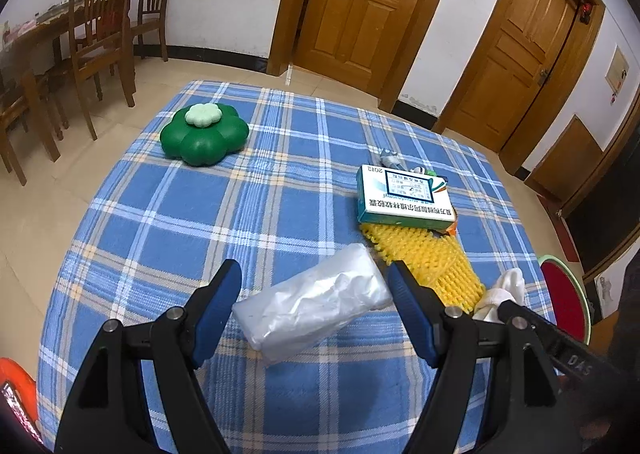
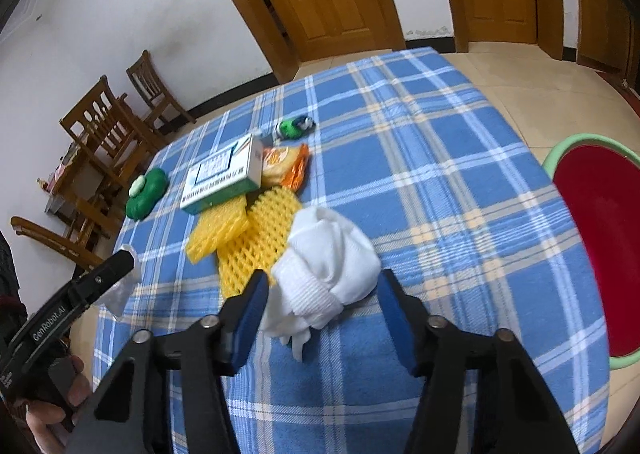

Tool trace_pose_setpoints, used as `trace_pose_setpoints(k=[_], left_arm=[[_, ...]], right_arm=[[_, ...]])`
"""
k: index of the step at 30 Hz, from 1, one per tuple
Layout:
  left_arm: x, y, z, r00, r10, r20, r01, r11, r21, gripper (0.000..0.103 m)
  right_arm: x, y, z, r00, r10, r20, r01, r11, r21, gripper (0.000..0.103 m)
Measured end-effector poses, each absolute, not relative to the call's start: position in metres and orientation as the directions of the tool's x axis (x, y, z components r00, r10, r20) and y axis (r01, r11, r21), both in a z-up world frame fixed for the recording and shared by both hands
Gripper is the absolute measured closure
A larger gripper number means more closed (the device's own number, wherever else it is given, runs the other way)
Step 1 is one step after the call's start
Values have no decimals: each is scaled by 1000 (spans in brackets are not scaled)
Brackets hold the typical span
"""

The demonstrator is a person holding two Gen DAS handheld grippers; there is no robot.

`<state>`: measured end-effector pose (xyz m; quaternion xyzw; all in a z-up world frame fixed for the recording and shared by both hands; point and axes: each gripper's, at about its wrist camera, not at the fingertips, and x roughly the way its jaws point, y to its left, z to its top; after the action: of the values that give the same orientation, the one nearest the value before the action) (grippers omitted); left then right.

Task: Collect trash
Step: 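Grasp the white cloth with right tool while left tool holds the plastic bag, then carry the white cloth over the red bucket and open right tool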

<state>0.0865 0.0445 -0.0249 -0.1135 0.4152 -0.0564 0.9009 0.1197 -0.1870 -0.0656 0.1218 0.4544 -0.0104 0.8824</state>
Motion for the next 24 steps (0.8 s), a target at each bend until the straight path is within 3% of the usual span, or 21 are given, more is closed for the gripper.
trace_pose_setpoints(k=[8,24], left_arm=[[83,43,-22,653,-200,-730,12,967,-255,28],[73,21,-6,658,-233,-716,65,965,-254,28]], right_arm=[[114,-187,-68,597,112,-794,117,967,225,73],[74,-223,-21,707,44,-706,173,957,234,73]])
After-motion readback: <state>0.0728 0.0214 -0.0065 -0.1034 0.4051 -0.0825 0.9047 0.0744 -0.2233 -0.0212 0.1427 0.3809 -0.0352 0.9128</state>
